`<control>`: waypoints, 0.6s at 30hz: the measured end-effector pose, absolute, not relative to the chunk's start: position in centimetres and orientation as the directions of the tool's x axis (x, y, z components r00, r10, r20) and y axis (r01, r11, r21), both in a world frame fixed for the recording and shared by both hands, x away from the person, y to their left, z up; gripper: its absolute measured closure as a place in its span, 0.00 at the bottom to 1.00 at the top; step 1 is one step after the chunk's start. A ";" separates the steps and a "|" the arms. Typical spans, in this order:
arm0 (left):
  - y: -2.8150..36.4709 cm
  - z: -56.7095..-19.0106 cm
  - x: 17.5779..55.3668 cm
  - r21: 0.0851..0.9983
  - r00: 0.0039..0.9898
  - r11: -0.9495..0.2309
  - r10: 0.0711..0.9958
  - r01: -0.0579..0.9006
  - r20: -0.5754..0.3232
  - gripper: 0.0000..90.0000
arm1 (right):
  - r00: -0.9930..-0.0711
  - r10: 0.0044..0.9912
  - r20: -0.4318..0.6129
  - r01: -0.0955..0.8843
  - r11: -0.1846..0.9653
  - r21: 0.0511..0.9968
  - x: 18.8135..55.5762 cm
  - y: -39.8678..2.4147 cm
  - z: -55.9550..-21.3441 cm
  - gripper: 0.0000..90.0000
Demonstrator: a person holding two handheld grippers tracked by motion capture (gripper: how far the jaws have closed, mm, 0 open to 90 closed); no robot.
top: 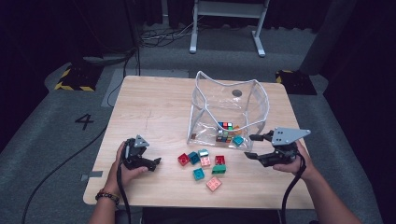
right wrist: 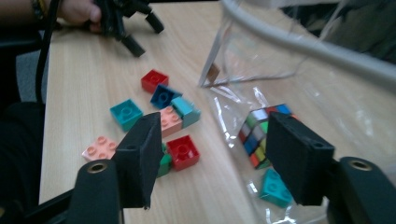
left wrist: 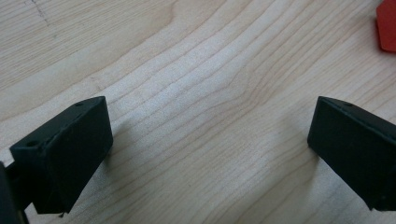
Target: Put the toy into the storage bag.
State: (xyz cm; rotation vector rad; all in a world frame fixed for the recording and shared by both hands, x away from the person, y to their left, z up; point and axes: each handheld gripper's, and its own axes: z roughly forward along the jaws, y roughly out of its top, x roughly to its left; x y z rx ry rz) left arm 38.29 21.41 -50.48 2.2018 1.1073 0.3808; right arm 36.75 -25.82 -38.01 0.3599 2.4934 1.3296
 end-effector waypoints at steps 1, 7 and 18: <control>21.4 -50.5 38.3 0.655 0.604 -0.443 0.797 0.613 -0.026 0.00 | -0.928 0.342 -0.146 0.074 0.554 0.829 36.6 -25.6 -38.5 0.43; 21.4 -50.5 38.3 0.655 0.604 -0.443 0.797 0.612 -0.026 0.00 | -0.954 0.280 -0.111 0.083 0.599 0.797 36.6 -23.5 -42.0 0.44; 21.4 -50.5 38.3 0.655 0.603 -0.444 0.797 0.612 -0.023 0.00 | -0.975 0.205 -0.082 0.083 0.686 0.723 37.2 -19.9 -47.1 0.45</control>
